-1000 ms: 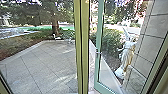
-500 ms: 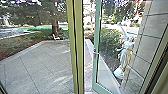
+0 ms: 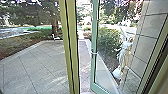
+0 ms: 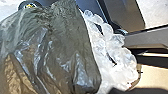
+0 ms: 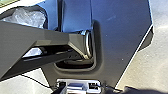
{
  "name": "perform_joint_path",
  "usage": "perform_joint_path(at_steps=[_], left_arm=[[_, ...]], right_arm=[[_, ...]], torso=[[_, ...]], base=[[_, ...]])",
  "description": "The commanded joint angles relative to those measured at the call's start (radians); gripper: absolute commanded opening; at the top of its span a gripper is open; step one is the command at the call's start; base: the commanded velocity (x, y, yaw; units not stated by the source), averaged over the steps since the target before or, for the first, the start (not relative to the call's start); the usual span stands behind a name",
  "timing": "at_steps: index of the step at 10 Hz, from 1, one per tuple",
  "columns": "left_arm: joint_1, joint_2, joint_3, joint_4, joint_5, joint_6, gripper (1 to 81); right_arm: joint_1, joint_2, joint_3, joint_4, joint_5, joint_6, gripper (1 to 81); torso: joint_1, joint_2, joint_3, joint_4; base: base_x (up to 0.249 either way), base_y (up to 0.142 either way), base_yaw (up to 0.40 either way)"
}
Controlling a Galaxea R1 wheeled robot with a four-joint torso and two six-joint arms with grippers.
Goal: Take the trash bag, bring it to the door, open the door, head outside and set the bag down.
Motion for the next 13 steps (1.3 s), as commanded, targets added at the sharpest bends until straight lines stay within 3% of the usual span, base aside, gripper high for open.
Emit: perform_joint_path(at_steps=[1, 13], left_arm=[[-0.041, -0.002, 0.003, 0.007, 0.059, 0.004, 1.0], [-0.039, 0.009, 0.003, 0.008, 0.057, 0.004, 1.0]], right_arm=[[0.037, 0.005, 0.006, -0.005, -0.067, -0.004, 81.1], [0.034, 0.007, 0.006, -0.005, -0.067, -0.004, 81.1]], torso=[[0.0, 0.0, 0.0, 0.0], [0.0, 0.0, 0.0, 0.0]], base=[[0.0, -0.117, 0.0], [0.0, -0.125, 0.0]])
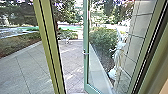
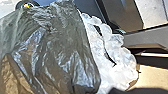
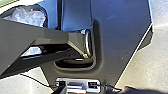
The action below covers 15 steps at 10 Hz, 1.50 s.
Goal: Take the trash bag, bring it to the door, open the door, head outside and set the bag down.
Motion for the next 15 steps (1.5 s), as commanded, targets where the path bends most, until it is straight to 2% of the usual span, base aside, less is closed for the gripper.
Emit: perform_joint_path(at_steps=[1, 8, 15], left_arm=[[-0.039, 0.002, 0.003, 0.007, 0.057, 0.004, 1.0], [-0.041, 0.0, 0.003, 0.007, 0.057, 0.004, 1.0], [-0.039, 0.0, 0.003, 0.007, 0.057, 0.004, 1.0]], right_arm=[[0.037, 0.007, 0.006, -0.005, -0.067, -0.004, 81.1], [0.035, 0.007, 0.006, -0.005, -0.067, -0.004, 81.1], [0.035, 0.009, 0.006, -0.005, -0.067, -0.004, 81.1]], torso=[[0.0, 0.0, 0.0, 0.0], [0.0, 0.0, 0.0, 0.0], [0.0, 0.0, 0.0, 0.0]], base=[[0.0, -0.136, 0.0], [0.0, -0.134, 0.0], [0.0, -0.109, 0.0]])
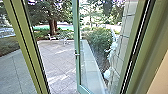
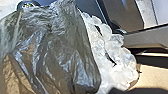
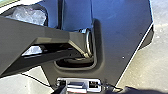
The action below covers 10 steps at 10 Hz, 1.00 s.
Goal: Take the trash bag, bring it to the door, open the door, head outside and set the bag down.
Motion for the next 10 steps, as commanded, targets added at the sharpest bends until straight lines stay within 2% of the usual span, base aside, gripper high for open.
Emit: perform_joint_path(at_steps=[1, 2, 10], left_arm=[[-0.039, -0.002, 0.003, 0.007, 0.058, 0.004, 1.0], [-0.039, -0.002, 0.003, 0.007, 0.059, 0.004, 1.0], [-0.039, -0.002, 0.003, 0.006, 0.059, 0.004, 1.0]], right_arm=[[0.038, 0.006, 0.006, -0.005, -0.068, -0.004, 81.1], [0.038, 0.006, 0.006, -0.006, -0.068, -0.004, 81.1], [0.04, 0.008, 0.006, -0.009, -0.068, -0.004, 81.1]], torso=[[0.0, 0.0, 0.0, 0.0], [0.0, 0.0, 0.0, 0.0], [0.0, 0.0, 0.0, 0.0]], base=[[0.0, -0.099, 0.0], [0.0, -0.07, 0.0], [0.0, 0.0, 0.0]])
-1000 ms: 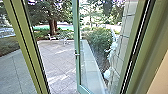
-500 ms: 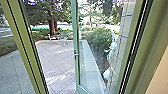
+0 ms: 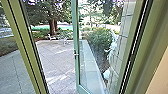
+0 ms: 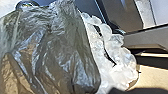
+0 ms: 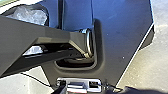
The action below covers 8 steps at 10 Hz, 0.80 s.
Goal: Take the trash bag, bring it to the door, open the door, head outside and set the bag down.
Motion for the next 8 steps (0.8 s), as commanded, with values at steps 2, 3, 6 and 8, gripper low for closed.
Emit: perform_joint_path(at_steps=[2, 3, 6, 8], left_arm=[[-0.039, -0.003, 0.002, 0.005, 0.059, 0.004, 1.0], [-0.039, -0.005, 0.003, 0.005, 0.059, 0.004, 1.0], [-0.039, -0.006, 0.003, 0.005, 0.057, 0.004, 1.0], [-0.039, -0.006, 0.003, 0.004, 0.057, 0.004, 1.0]], right_arm=[[0.039, 0.005, 0.008, -0.004, -0.068, -0.004, 81.1], [0.039, 0.005, 0.008, -0.004, -0.068, -0.004, 81.1], [0.038, 0.005, 0.008, -0.004, -0.068, -0.004, 81.1], [0.037, 0.005, 0.008, -0.004, -0.068, -0.004, 81.1]], torso=[[0.0, 0.0, 0.0, 0.0], [0.0, 0.0, 0.0, 0.0], [-0.002, -0.001, 0.0, 0.0], [-0.002, -0.001, 0.0, 0.0]], base=[[0.0, 0.0, 0.0], [0.069, 0.0, 0.0], [0.086, 0.0, 0.0], [0.091, 0.0, 0.0]])
